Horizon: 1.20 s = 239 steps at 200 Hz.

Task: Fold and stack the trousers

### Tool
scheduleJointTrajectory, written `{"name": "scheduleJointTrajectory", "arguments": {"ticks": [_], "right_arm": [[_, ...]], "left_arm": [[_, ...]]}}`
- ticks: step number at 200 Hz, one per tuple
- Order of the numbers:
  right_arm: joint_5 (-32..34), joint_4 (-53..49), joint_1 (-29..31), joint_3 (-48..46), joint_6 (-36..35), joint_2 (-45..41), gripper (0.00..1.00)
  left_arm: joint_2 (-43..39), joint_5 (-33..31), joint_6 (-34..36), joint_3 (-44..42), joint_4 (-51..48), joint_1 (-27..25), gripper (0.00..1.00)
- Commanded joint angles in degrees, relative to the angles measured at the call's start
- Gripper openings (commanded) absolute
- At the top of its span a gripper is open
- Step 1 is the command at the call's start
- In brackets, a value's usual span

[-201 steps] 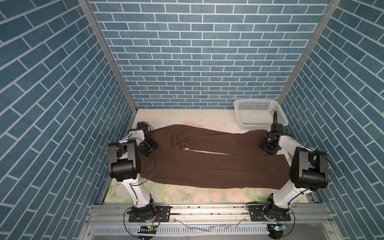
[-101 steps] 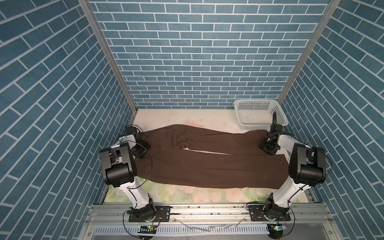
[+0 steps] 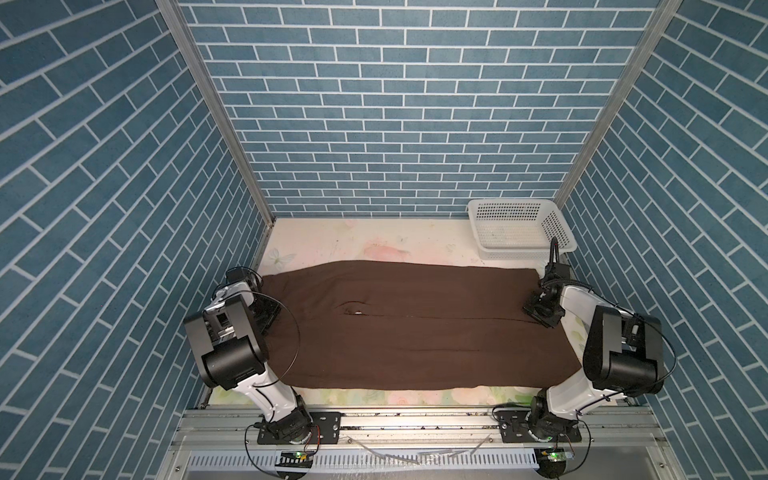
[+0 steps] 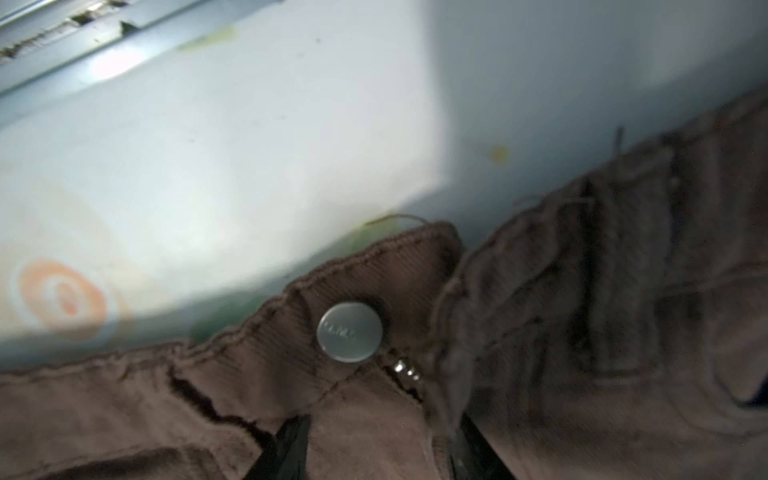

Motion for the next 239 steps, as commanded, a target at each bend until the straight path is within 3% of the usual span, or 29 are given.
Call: {"name": "scheduleJointTrajectory", "arguments": {"ticks": [1,32,59,93,134,175,239], "right_arm": [[3.7,-3.6,-1.4,-0.1,-0.8,-1.6,0.44],[3.8,-6.7,-2.5,6.2,-2.4,-1.4,0.44],[-0.6,-2.1,-0.9,6.2,0.4,-4.5,0.38],[-1.6,6.6,9.9,3.5,3.1,-7.7,0.31],[-3.8,13.2,22.4,4.1,5.8,-4.7,0.26],[-4.7,15.3,27.4,3.6,7.7,-0.8,0.26],[-2.2,13.8,26.1,-0.2,7.3,0.7,0.27]], "left_arm": [[-1.2,-4.4,1.6,2.9,-5.7,-3.1,0.56],[-0.6,-7.1,2.3,10.1,-10.5,-12.4,0.56],[-0.6,-7.6,1.9,13.7,-10.4,-21.5,0.57],[1.0,-5.5,1.8,17.1,-7.9,-33.4,0.52],[2.8,-1.8,-1.3,16.5,-4.5,-42.4,0.38],[5.8,1.6,-4.5,13.0,-1.0,-48.2,0.36],[4.8,2.5,-6.6,3.6,2.2,-48.8,0.35]]}}
